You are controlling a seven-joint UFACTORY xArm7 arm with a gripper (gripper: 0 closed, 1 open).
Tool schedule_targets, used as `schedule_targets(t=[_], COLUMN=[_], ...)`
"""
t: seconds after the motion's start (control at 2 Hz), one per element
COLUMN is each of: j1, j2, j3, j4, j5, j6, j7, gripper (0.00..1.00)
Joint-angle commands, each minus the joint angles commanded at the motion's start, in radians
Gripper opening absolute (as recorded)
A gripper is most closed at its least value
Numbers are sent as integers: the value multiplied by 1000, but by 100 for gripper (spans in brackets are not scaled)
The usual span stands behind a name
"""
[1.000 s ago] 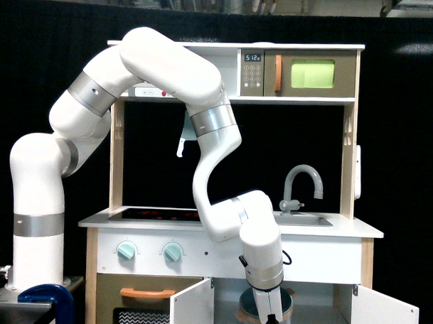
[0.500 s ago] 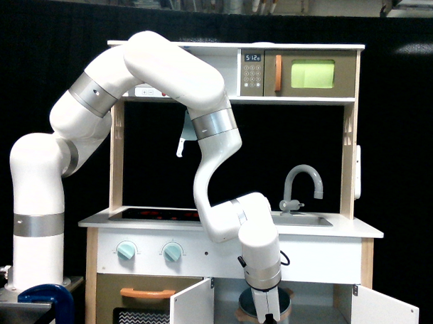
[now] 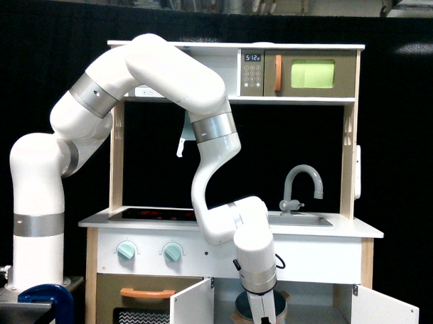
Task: Put the bowl inside the kitchen cabinet
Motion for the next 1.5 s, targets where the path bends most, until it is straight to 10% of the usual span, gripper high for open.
schedule_targets(t=[0.5,1.5], j1=[0,-42], j2=[5,-15], j3=[7,21], j4=[10,-33], j5=[-5,-5], j6=[-6,-7], j7=[10,-27], gripper=[100,100])
